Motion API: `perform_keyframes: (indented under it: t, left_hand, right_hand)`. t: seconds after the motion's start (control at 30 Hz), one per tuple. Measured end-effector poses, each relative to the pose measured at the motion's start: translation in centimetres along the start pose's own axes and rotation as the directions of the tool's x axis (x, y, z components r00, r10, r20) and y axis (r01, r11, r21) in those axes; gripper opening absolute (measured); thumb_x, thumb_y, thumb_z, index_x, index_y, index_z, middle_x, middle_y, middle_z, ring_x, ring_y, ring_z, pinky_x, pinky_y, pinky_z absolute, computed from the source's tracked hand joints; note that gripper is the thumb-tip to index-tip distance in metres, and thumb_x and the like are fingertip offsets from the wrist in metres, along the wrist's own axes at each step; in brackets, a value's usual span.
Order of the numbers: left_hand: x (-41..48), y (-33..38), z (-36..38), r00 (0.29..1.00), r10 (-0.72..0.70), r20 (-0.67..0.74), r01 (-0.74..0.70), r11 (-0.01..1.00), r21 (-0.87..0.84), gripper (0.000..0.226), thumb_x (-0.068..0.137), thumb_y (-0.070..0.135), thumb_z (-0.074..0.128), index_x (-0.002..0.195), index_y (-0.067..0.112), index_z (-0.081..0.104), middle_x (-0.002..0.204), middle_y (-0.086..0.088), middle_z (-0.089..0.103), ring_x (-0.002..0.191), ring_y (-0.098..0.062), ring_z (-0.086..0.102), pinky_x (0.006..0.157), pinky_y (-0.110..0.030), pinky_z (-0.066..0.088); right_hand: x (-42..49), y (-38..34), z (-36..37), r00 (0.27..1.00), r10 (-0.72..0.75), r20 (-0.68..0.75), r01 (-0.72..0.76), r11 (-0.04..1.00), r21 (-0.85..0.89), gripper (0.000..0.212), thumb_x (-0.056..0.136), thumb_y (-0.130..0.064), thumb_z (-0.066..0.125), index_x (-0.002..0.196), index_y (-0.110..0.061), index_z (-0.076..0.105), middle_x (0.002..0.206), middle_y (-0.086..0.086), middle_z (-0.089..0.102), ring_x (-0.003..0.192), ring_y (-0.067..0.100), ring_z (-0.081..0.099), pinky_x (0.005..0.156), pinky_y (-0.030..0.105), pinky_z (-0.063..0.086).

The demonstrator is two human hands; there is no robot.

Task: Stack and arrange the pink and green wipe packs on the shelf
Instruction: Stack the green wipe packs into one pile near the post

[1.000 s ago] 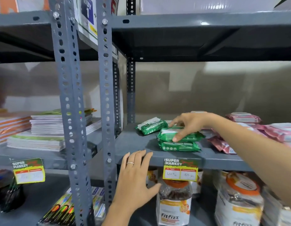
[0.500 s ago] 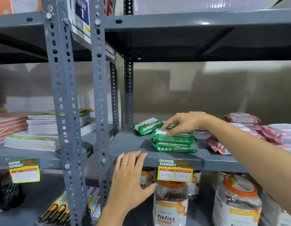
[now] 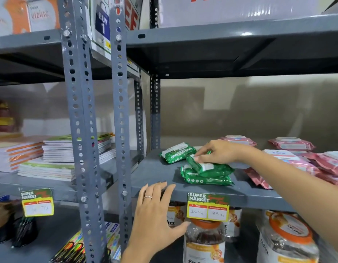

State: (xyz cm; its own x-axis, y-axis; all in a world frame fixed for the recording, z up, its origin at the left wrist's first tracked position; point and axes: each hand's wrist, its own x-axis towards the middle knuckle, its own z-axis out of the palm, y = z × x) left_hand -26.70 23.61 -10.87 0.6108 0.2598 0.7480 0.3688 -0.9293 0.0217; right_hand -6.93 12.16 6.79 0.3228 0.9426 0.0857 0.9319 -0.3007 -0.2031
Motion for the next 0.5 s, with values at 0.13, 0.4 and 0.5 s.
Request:
perform_keyframes:
  t: [0.13,0.4,0.5]
  left_hand:
    - [0.0,0.0,0.1,1.000,0.012,-0.006,-0.012,1.000,0.000,0.088,0.065,0.082,0.053,0.133,0.025,0.049,0.124,0.004,0.054,0.118,-0.019,0.048,0.113,-0.040,0.018]
    - [-0.1,0.0,0.3,1.000,-0.003,0.013,0.003,1.000,0.011,0.090,0.065,0.081,0.053,0.134,0.024,0.048,0.127,0.002,0.054,0.121,-0.021,0.048,0.114,-0.041,0.016]
    - [-0.1,0.1,0.3,1.000,0.001,0.019,-0.001,1.000,0.026,0.089,0.066,0.081,0.052,0.133,0.022,0.050,0.127,0.001,0.054,0.121,-0.022,0.050,0.113,-0.043,0.018]
  right_hand:
    - [-0.4,0.6,-0.1,1.000,-0.010,0.007,0.010,0.999,0.038,0.044,0.098,-0.042,0.040,0.137,-0.025,0.051,0.146,-0.005,0.047,0.135,0.018,0.041,0.115,0.036,0.026]
    - [-1.6,1.3,0.0,0.993,-0.020,0.117,0.002,0.989,0.150,0.040,0.101,-0.024,0.040,0.136,-0.038,0.050,0.148,-0.010,0.041,0.133,0.012,0.041,0.114,0.034,0.028]
    - [-1.4,1.2,0.0,0.999,-0.036,-0.003,0.036,0.998,-0.046,0.044,0.098,-0.041,0.040,0.139,-0.028,0.049,0.144,-0.003,0.048,0.127,0.016,0.048,0.107,0.031,0.034]
